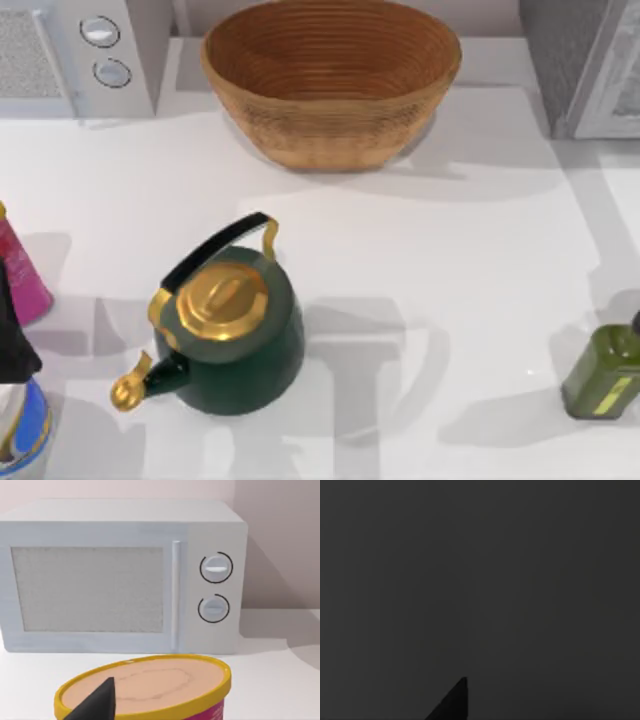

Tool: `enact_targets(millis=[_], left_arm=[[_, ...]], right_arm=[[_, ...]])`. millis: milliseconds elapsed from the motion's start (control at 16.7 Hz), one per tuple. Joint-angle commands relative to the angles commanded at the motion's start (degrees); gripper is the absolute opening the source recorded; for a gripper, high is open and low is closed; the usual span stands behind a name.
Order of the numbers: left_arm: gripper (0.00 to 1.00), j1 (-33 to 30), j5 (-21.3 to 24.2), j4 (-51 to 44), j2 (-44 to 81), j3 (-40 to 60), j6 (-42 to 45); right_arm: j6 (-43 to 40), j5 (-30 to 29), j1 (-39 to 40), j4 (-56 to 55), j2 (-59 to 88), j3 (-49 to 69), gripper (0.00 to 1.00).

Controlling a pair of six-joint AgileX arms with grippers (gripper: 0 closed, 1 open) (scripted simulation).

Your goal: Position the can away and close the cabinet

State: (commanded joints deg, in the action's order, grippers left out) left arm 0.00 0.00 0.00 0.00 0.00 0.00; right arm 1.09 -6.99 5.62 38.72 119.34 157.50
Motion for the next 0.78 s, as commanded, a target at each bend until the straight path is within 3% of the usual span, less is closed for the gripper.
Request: enact_targets(millis=[780], left_arm=[[1.00,0.00,0.00,0.00,0.00,0.00,0.00]], right_arm=[[-0.04,0.41,-0.15,-2.00,-3.95,-5.13,1.00]])
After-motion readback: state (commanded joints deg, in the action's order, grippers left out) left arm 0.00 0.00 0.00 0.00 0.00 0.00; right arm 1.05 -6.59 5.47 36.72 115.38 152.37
